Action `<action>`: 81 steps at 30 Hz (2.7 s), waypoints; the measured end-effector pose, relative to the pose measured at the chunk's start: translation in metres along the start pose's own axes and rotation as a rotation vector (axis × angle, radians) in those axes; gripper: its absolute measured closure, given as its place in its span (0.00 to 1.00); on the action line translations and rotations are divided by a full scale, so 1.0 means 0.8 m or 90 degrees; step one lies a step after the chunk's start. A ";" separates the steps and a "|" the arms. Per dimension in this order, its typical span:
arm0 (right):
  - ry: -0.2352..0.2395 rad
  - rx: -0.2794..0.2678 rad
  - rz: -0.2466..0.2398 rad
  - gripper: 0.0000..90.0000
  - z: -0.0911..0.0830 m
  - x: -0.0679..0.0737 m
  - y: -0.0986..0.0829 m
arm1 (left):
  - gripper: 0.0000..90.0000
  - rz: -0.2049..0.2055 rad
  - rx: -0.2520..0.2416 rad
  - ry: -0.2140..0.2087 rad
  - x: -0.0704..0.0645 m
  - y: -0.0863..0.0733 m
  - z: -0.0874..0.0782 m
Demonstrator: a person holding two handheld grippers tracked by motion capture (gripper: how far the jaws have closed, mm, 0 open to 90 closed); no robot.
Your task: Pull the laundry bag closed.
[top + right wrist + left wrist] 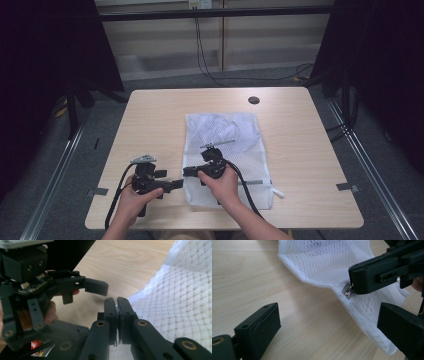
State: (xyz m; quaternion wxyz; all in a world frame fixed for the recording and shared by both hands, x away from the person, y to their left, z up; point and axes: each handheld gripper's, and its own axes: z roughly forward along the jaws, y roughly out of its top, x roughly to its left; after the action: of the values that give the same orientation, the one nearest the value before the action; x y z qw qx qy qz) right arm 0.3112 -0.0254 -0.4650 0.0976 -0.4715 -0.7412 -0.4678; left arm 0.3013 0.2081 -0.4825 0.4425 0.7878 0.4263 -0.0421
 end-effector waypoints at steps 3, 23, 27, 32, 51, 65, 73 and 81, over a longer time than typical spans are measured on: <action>-0.001 -0.002 -0.001 0.96 -0.001 0.000 0.000 | 0.05 -0.005 0.001 -0.010 -0.002 0.000 0.006; 0.007 -0.006 0.004 0.96 -0.001 0.003 0.002 | 0.14 -0.010 0.006 -0.043 -0.013 0.002 0.024; 0.009 -0.007 0.004 0.96 -0.001 0.003 0.002 | 0.29 -0.012 0.003 -0.049 -0.012 0.003 0.024; 0.009 -0.007 0.005 0.96 -0.001 0.004 0.002 | 0.37 -0.022 0.008 -0.062 -0.013 0.001 0.027; 0.012 -0.009 0.006 0.96 -0.001 0.006 0.002 | 0.60 -0.026 -0.003 -0.091 -0.014 -0.001 0.031; 0.012 -0.009 0.007 0.96 -0.001 0.006 0.002 | 0.80 -0.064 -0.017 -0.113 -0.009 -0.004 0.031; 0.012 -0.010 0.009 0.96 -0.002 0.007 0.002 | 0.88 -0.076 -0.010 -0.116 -0.007 -0.004 0.030; 0.011 -0.009 0.009 0.96 -0.002 0.007 0.001 | 0.95 -0.091 -0.002 -0.119 -0.005 -0.004 0.029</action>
State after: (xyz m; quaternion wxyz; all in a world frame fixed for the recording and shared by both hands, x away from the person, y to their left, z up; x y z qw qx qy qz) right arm 0.3089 -0.0232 -0.4604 0.1041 -0.4731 -0.7338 -0.4762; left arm 0.3037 0.1893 -0.4971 0.4773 0.7474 0.4384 -0.1462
